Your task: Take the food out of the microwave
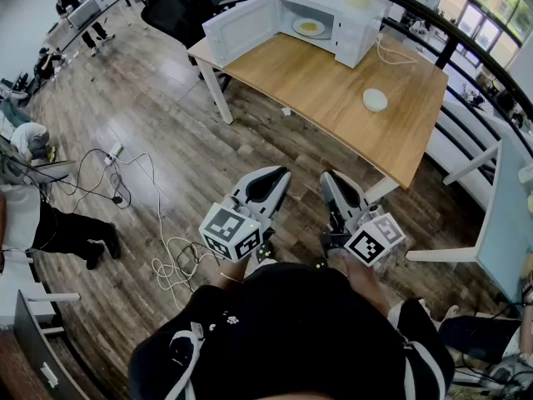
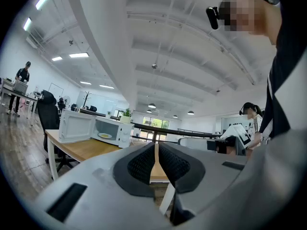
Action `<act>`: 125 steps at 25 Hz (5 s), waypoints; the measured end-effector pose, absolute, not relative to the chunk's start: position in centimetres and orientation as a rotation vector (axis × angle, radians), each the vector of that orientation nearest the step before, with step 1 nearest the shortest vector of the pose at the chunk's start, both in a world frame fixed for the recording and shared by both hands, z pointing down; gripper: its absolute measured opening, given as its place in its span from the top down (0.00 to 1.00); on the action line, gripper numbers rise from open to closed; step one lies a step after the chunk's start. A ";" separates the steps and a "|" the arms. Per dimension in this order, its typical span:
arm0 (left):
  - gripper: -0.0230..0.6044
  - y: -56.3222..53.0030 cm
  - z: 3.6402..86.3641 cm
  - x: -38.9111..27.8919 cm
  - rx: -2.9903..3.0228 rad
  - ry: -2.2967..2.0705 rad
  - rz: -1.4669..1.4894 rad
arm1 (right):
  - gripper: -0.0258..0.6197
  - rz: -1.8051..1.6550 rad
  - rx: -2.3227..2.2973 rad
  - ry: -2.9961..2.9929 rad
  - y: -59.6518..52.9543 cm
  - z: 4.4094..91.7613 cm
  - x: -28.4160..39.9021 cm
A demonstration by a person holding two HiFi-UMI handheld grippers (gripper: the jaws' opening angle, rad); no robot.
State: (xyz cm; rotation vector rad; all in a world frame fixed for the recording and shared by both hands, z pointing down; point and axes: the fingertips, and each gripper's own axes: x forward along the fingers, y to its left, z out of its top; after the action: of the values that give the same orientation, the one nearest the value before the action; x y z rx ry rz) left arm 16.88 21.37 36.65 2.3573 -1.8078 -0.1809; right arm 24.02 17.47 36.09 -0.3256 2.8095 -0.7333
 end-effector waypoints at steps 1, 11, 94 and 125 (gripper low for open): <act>0.91 21.4 36.7 16.8 2.360 -1.806 -0.181 | 0.96 -0.737 -0.331 2.809 17.4 36.2 24.0; 0.91 21.4 36.8 16.2 2.365 -1.799 -0.177 | 0.96 -0.755 -0.354 2.758 17.1 35.6 24.0; 0.83 18.3 40.5 1.0 2.344 -1.672 -0.167 | 0.85 -0.803 -0.524 2.821 14.3 39.5 9.2; 0.83 0.6 39.7 -2.3 2.303 -1.751 -0.078 | 0.81 -0.904 -0.423 2.764 -4.0 40.0 5.6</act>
State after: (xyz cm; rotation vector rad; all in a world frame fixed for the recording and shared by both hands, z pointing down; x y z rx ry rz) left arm -2.25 0.56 39.74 2.3030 -1.7512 -0.0785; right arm 5.55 -3.98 39.99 -0.4234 2.7640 -0.9045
